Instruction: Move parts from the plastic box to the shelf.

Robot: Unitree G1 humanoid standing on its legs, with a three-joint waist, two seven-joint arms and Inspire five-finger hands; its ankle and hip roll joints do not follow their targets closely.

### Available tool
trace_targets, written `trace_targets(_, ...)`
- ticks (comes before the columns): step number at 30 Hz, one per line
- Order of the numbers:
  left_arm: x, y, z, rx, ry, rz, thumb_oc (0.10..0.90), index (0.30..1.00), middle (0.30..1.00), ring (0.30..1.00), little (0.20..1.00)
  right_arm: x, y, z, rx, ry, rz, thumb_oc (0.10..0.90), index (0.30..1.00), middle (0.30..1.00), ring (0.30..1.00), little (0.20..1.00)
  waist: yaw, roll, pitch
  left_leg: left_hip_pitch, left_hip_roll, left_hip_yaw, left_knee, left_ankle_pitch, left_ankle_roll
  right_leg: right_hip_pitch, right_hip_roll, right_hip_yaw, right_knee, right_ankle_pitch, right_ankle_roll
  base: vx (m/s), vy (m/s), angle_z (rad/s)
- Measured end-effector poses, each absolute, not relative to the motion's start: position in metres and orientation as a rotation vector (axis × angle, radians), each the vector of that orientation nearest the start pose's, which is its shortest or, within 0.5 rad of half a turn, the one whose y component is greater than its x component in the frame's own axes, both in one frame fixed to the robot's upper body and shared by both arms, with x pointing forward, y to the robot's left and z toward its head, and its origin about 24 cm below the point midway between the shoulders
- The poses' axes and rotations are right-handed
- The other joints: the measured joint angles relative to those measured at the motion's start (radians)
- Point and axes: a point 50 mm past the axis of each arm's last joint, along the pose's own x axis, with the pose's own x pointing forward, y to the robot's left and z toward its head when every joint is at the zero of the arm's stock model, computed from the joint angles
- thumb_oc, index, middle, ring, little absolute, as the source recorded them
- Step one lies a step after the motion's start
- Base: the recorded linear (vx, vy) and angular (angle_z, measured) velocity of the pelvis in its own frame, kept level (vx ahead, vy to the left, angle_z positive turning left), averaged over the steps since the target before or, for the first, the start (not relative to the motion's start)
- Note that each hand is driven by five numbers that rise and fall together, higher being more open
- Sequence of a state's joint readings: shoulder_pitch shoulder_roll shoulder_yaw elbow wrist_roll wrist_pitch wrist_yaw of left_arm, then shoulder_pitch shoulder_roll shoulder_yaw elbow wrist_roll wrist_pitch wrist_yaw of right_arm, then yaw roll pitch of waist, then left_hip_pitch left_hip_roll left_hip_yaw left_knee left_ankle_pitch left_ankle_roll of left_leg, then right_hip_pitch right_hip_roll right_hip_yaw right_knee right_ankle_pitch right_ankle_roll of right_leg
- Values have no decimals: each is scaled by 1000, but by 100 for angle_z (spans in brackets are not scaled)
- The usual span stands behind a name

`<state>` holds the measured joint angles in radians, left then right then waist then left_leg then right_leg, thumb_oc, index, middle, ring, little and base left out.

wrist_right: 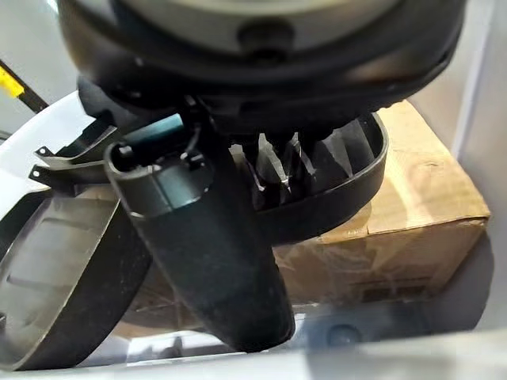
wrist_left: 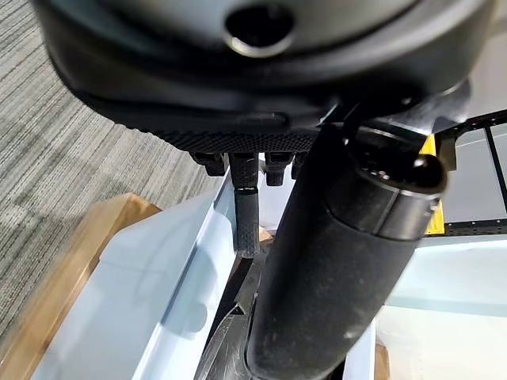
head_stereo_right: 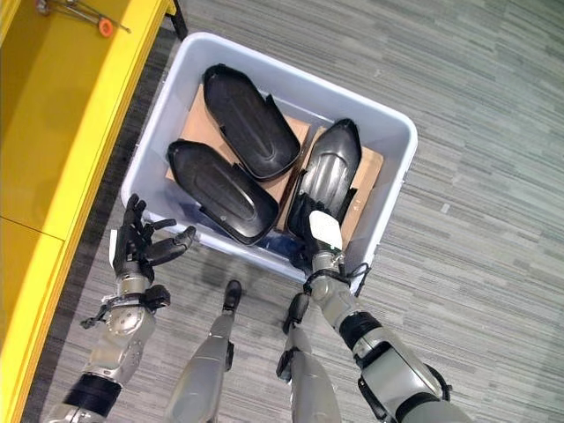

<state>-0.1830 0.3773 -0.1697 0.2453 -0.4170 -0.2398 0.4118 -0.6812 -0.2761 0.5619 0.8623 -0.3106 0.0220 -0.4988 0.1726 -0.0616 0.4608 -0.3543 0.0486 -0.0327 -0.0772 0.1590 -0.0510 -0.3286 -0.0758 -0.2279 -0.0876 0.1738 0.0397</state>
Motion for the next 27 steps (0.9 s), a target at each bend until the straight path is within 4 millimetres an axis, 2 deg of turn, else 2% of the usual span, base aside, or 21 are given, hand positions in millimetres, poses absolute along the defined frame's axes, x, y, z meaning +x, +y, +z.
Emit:
trace_targets(3,285,205,59,-43,-120,287,900,1000,1000,1000,1000,356,-137,41,-971,-41,-95,900,1000,1000,1000,1000,2,14,8,-3,-4,-1,2,1,2,-2,-4,-1,0,0,0,-39,40,2)
trace_targets(4,285,203,59,-44,-119,283,900,1000,1000,1000,1000,355,-138,37,-973,-26,-100,839,915,915,915,915,2,17,10,-5,-5,-1,4,1,2,-3,-5,-1,0,0,0,-46,48,1)
trace_targets(5,286,202,60,-44,-121,279,900,1000,1000,1000,1000,357,-139,37,-981,-26,-116,594,572,572,572,572,2,20,12,-9,-5,-1,9,1,2,-4,-5,-1,0,1,0,0,0,0)
trace_targets(6,288,200,61,-44,-124,270,900,1000,1000,1000,1000,357,-135,35,-981,-23,-116,594,572,572,572,572,5,28,16,-11,-6,-3,12,1,2,-4,-6,-2,0,1,0,-14,30,2)
trace_targets(7,289,197,62,-47,-124,261,900,1000,1000,1000,1000,358,-138,34,-992,-21,-142,400,300,300,300,300,11,33,19,-12,-7,-3,16,1,2,-3,-7,-2,0,2,1,0,0,0)
trace_targets(9,290,194,61,-40,-116,248,900,1000,1000,1000,1000,361,-136,37,-1000,-20,-163,400,300,300,300,300,13,35,19,-11,-8,-2,18,2,2,-2,-9,-1,0,3,2,0,32,-1)
trace_targets(12,291,192,61,-42,-114,231,900,1000,1000,1000,1000,366,-149,46,-1016,-32,-209,400,300,300,300,300,18,36,18,-10,-12,-2,18,1,0,-1,-13,-1,0,6,7,11,38,2)
trace_targets(14,291,190,61,-39,-112,197,900,1000,1000,1000,1000,364,-157,42,-1071,-26,-196,400,300,300,300,300,19,37,17,-7,-19,-1,18,0,-2,2,-19,0,0,11,9,9,40,3)
trace_targets(16,289,188,57,-34,-97,183,900,1000,1000,1000,1000,363,-160,41,-1050,-9,-214,400,300,300,300,300,18,40,13,-2,-27,1,18,3,3,6,-29,2,0,24,2,9,48,1)
trace_targets(20,287,184,44,-10,-32,171,900,1000,1000,1000,1000,354,-163,24,-1025,74,-191,400,300,300,300,300,-4,55,-38,27,-37,5,3,6,17,26,-39,8,0,27,6,14,8,-1)
trace_targets(24,284,185,33,3,26,178,900,1000,1000,1000,1000,346,-160,11,-1069,132,-91,400,300,300,300,300,-7,53,-67,69,-35,17,0,9,25,64,-37,16,0,21,11,57,-15,-7)
trace_targets(27,277,194,25,10,54,214,900,1000,1000,1000,1000,335,-163,0,-1038,168,-73,400,300,300,300,300,-22,44,-99,104,-34,26,-1,-7,21,95,-36,25,0,17,15,86,-20,-6)
